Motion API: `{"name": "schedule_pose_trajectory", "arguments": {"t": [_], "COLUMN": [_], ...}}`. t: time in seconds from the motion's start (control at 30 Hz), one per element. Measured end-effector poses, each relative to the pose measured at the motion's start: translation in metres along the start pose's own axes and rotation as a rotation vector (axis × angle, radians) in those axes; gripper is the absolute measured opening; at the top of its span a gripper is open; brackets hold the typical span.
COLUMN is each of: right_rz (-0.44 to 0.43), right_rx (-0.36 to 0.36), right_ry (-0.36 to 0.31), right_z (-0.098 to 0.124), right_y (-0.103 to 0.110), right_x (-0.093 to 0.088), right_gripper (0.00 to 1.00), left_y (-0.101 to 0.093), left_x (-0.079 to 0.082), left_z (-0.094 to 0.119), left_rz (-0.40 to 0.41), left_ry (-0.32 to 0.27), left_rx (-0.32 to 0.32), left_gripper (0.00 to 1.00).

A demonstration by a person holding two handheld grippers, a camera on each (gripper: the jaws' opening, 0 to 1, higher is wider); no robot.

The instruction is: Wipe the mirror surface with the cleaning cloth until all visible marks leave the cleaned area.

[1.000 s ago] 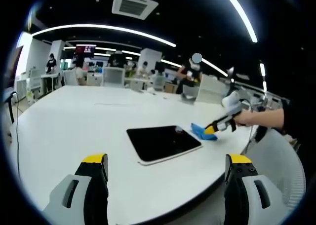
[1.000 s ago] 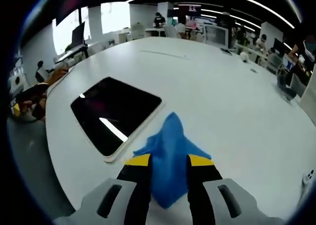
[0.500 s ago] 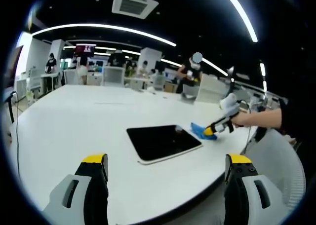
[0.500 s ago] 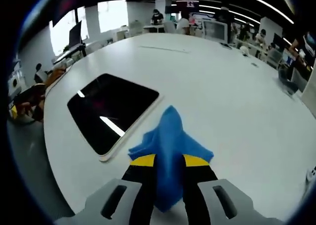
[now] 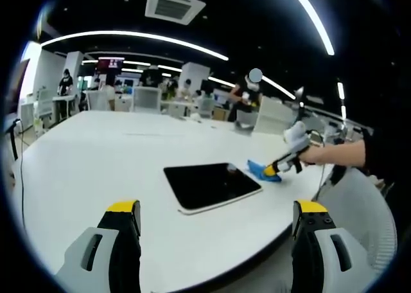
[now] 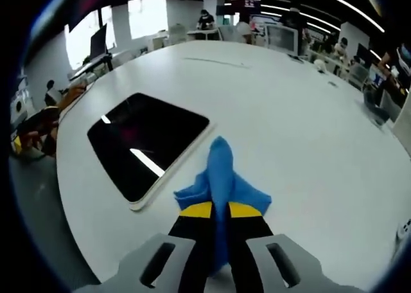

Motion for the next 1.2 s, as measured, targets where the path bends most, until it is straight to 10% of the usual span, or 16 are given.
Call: {"name": "schedule_pose_trajectory", "arguments": {"t": [0.3,0.6,1.2], "right_rz": [0.052,-0.048,-0.016], "right_rx": [-0.030,-0.011,0.027], "right_ry": [-0.036,-0.142,-0.040], "right_z": [0.003,0.008,-0.058], "right_y": [0.003,0.008,0.028], "right_x": [0.008,0.071,0.092], "right_gripper": [0.01,0.01,0.01], "left_y": [-0.001,-0.001,0.001], "left_x": [0.000,0.001,-0.001], "left_z": [0.000,0.000,0.001], "left_rz": [-0.003,-0.001,0.007], "left_ry": [0.002,-0.004,-0.004], "left_rx": [-0.008,-0.009,0.005], "left_gripper": [0.99,0.99,0.99]}}
Point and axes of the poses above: the point that each gripper's makers call its tool centre point, and the gripper's own axes: z roughly backward along the fingers, y roughly to its left, x roughly out of its top, the point moved 9 cm from there along z, roughly backward along the fingers, and after that the axes turned 1 degree about -x, right-handed, at the moved point
